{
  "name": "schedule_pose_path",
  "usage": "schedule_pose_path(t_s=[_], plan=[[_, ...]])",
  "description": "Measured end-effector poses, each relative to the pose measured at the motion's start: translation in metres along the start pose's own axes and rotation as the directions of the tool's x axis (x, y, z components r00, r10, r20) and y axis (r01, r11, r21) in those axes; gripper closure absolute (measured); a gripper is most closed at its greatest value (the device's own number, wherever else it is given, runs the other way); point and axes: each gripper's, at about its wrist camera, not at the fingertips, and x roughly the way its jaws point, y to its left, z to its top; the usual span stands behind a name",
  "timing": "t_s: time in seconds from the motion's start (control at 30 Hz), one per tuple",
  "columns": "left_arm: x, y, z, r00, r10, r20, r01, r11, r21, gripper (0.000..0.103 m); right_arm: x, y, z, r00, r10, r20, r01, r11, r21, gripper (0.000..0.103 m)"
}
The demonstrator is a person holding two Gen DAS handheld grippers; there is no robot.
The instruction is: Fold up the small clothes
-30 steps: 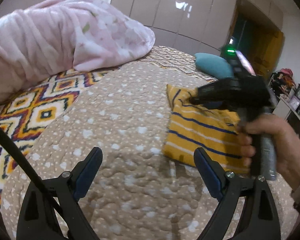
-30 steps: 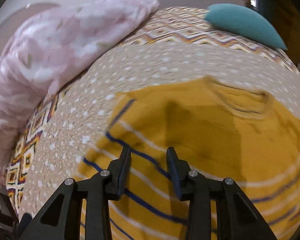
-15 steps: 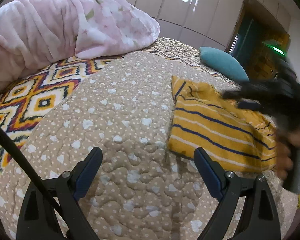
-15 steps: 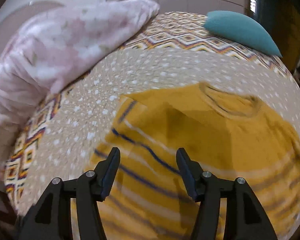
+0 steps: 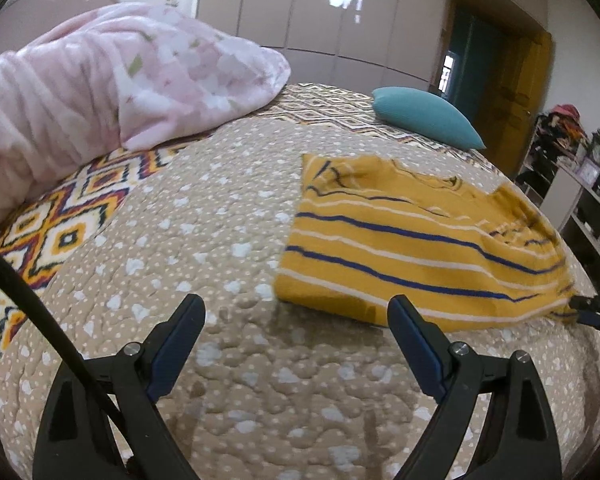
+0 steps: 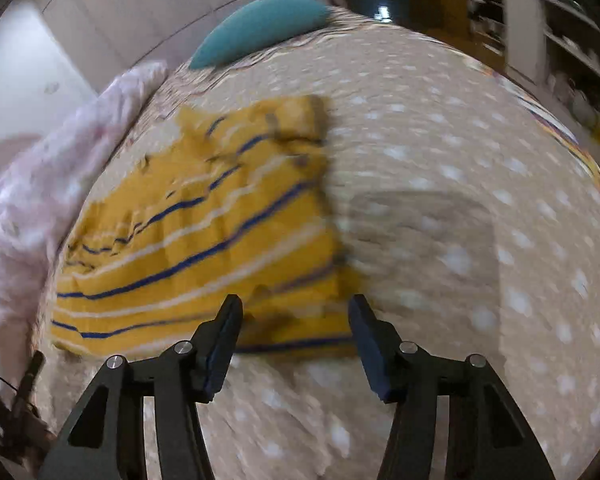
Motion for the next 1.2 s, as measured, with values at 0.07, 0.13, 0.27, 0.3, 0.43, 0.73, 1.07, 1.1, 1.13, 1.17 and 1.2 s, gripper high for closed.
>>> schedule_pose_path(t_s=[0.07,0.13,0.27,0.3,0.43,0.73,1.07,1.1,1.13,1.17,1.2], plan=[[0.000,-0.008,0.000,1.000,-0.002,0.001,0.002,1.000,0.026,0.011,-0.010,-0.011,-0.006,1.000,0.017,0.016,-0.018,0.999,0.026,0.037],[0.001,-0.013,-0.001,1.000,-0.002,0.001,0.002,0.999,0.044,0.011,-0.021,-0.015,-0.012,0.999,0.022,0.034,-0.023,0.999,0.046,0.037],[0.005,-0.020,-0.005,1.000,-0.001,-0.022,0.002,0.998,0.069,0.011,-0.029,-0.003,-0.031,0.997,-0.013,0.074,0.014,1.000,-0.015,0.037],[0.006,-0.021,-0.007,1.000,0.001,-0.030,0.001,0.997,0.072,0.011,-0.026,0.004,-0.038,0.997,-0.035,0.073,0.039,0.998,-0.044,0.037],[0.016,-0.021,-0.011,0.997,0.018,-0.073,-0.013,0.997,0.071,0.011,-0.007,0.020,-0.055,0.985,-0.137,0.105,0.151,0.979,-0.136,0.032],[0.043,-0.013,-0.017,0.978,0.045,-0.204,-0.040,0.999,0.028,0.011,0.001,0.032,-0.074,0.961,-0.188,0.205,0.226,0.957,-0.182,0.014],[0.047,-0.019,-0.019,0.972,0.087,-0.217,-0.070,0.994,0.084,0.008,0.000,0.036,-0.082,0.948,-0.192,0.255,0.242,0.953,-0.181,0.012],[0.047,-0.020,-0.020,0.972,0.091,-0.217,-0.073,0.993,0.089,0.008,-0.001,0.036,-0.082,0.946,-0.195,0.260,0.246,0.952,-0.181,0.012],[0.047,-0.022,-0.020,0.972,0.093,-0.217,-0.075,0.993,0.091,0.007,0.000,0.037,-0.082,0.945,-0.197,0.262,0.248,0.952,-0.181,0.012],[0.047,-0.022,-0.020,0.972,0.094,-0.217,-0.076,0.993,0.092,0.007,-0.001,0.037,-0.083,0.943,-0.199,0.266,0.252,0.951,-0.181,0.012],[0.047,-0.022,-0.020,0.972,0.095,-0.217,-0.076,0.993,0.093,0.007,-0.001,0.037,-0.083,0.942,-0.200,0.268,0.254,0.950,-0.182,0.012]])
